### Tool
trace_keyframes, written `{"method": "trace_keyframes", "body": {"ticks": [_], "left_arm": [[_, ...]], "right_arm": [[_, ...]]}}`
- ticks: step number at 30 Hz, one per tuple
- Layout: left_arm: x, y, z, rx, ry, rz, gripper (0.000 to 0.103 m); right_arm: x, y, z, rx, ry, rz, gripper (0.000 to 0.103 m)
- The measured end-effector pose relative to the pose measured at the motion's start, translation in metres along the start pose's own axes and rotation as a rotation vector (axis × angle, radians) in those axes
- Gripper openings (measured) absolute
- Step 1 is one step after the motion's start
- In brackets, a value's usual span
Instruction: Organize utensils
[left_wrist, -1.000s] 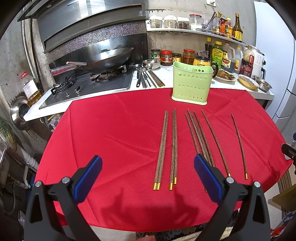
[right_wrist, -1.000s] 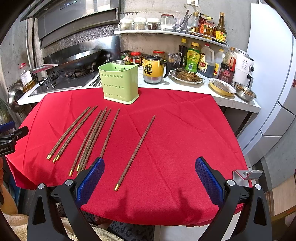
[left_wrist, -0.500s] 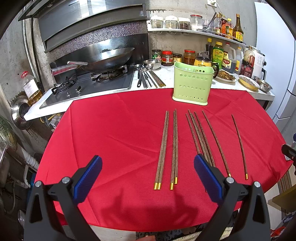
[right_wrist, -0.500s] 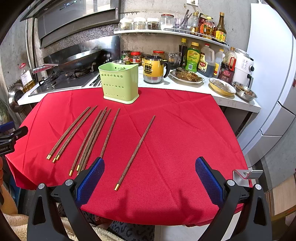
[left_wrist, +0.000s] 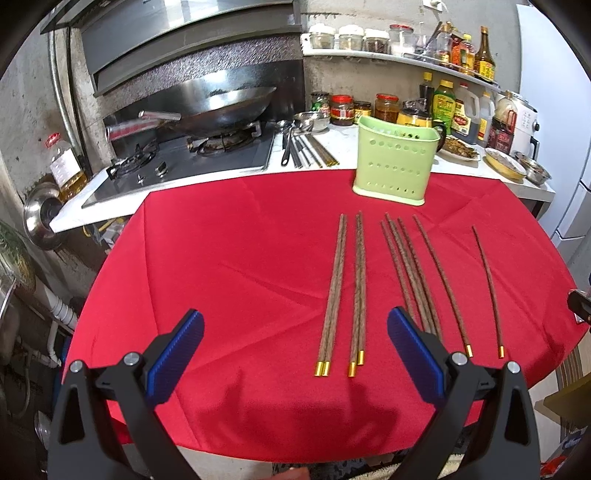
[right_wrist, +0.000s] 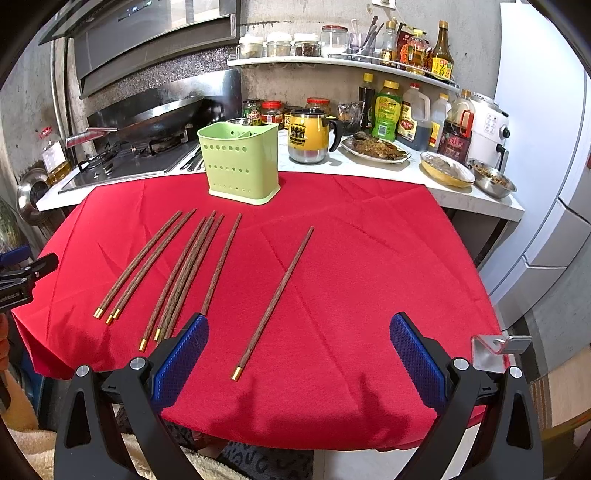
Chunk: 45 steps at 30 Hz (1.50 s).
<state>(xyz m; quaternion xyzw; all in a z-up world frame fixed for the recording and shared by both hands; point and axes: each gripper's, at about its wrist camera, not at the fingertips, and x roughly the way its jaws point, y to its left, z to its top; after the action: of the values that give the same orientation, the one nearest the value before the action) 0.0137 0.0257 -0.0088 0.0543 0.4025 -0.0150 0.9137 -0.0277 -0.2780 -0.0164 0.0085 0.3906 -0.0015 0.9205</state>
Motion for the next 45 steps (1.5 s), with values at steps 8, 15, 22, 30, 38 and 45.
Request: {"method": "trace_keyframes", "body": {"ticks": [8,15,22,30,38,45], "left_arm": [[0.040,0.009,-0.013,-0.010,0.078,-0.023,0.097],[0.069,0.013,-0.026,-0.007,0.118,-0.072,0.086],[0.095,0.010,-0.030,0.014,0.161,-0.133,0.067],[0.110,0.006,-0.028,0.043,0.189,-0.124,0.057],[0.114,0.000,-0.028,0.093,0.207,-0.144,0.057],[0.114,0.003,-0.029,0.094,0.201,-0.091,0.057]], "right_arm": [[0.030,-0.002,-0.009,0.060,0.009,0.034,0.097],[0.059,0.002,-0.017,0.062,0.076,0.025,0.097],[0.076,0.009,-0.021,0.037,0.115,0.009,0.097],[0.080,0.009,-0.016,0.035,0.119,0.021,0.097],[0.089,0.011,-0.014,0.030,0.137,0.023,0.097],[0.093,0.011,-0.017,0.042,0.125,-0.001,0.092]]}}
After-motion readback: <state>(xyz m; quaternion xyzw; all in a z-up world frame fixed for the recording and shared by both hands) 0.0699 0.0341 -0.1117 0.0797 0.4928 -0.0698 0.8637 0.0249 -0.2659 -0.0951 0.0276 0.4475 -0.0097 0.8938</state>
